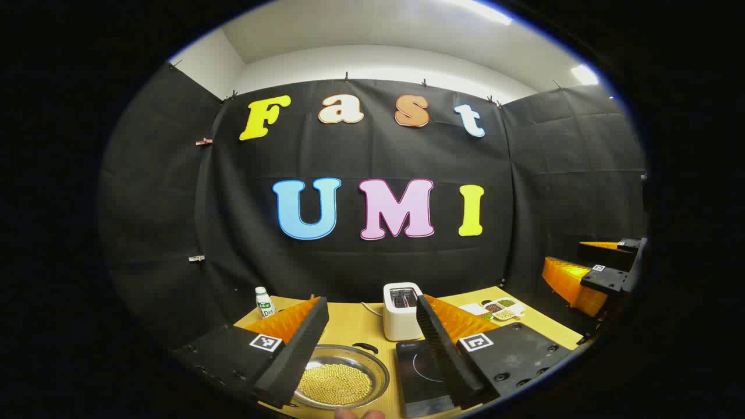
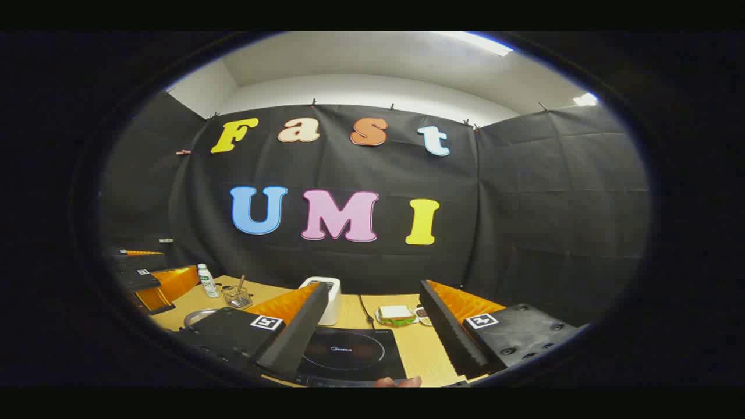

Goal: First push the handle of the pot to place it horizontally, then grasp the pot with both hands and set it on the induction cooktop.

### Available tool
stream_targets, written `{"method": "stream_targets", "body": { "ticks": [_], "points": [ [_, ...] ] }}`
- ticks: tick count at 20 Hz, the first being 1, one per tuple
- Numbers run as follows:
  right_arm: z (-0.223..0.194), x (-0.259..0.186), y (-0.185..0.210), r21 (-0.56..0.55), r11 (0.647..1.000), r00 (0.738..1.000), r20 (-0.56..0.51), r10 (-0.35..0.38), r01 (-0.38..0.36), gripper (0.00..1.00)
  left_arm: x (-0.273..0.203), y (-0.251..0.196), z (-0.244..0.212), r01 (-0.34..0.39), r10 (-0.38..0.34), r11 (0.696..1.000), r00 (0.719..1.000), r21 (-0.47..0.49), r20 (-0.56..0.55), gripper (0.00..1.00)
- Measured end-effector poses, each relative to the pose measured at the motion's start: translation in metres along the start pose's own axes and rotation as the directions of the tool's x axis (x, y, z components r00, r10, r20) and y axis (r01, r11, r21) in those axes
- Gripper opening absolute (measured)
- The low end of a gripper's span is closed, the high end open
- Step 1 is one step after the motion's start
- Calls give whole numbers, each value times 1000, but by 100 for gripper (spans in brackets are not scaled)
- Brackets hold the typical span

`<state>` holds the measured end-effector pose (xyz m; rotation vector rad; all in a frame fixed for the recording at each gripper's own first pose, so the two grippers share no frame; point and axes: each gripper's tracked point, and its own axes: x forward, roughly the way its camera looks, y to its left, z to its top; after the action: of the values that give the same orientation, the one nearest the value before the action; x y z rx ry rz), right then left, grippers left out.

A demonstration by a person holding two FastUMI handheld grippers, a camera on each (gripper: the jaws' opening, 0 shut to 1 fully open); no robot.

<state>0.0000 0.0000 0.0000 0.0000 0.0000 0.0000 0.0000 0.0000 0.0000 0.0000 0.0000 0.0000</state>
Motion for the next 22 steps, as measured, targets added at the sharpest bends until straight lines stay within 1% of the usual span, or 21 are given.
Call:
{"method": "stream_targets", "body": {
  "ticks": [1,3,4,6,7,8,9,11,12,13,14,15,18,19,21,22],
  "points": [
    [0,0,0,-4,1000,1000,1,2,-2,96,0,0,1,2,-2,1000,1000,3,2,95],
    [-1,-2,1,-13,1000,1000,1,6,-6,96,-2,-1,1,4,-4,1000,1000,6,2,95],
    [1,-3,2,-12,1000,1000,3,11,-11,98,-2,-2,1,9,-9,1000,1000,5,3,95],
    [3,-3,3,-9,1000,1000,9,15,-15,98,-4,-5,1,10,-10,1000,1000,7,6,95],
    [3,-3,3,-7,1000,1000,10,15,-15,96,-4,-4,1,8,-8,1000,1000,8,7,95],
    [3,-4,2,-5,1000,1000,10,14,-14,96,-5,-4,2,6,-6,1000,1000,7,7,92],
    [3,-5,1,-5,1000,1000,9,13,-13,96,-5,-5,1,6,-6,1000,1000,7,7,95],
    [2,-6,0,-10,1000,1000,9,12,-12,96,-6,-4,2,5,-5,1000,1000,9,9,95],
    [2,-6,-1,-11,1000,1000,8,11,-11,98,-7,-4,2,1,-1,1000,1000,10,11,95],
    [3,-7,-1,-11,1000,1000,9,10,-10,96,-9,-2,2,-1,1,1000,1000,10,12,95],
    [4,-8,-2,-10,1000,1000,11,8,-8,98,-9,-1,3,-3,3,1000,1000,8,12,95],
    [4,-9,-3,-7,1000,1000,12,6,-5,96,-10,-2,2,-2,2,1000,1000,5,13,95],
    [3,-11,-6,-6,1000,1000,10,-2,2,96,-14,-3,2,12,-12,1000,1000,1,12,95],
    [3,-13,-6,-8,1000,1000,9,-3,3,96,-16,-5,4,20,-20,1000,1000,-5,22,92],
    [3,-14,-6,-14,1000,1000,10,-4,4,96,-20,-2,7,19,-19,1000,999,-9,36,67],
    [3,-16,-5,-17,1000,1000,12,-3,3,96,-22,-5,5,33,-33,999,999,-7,32,54]
  ]
}}
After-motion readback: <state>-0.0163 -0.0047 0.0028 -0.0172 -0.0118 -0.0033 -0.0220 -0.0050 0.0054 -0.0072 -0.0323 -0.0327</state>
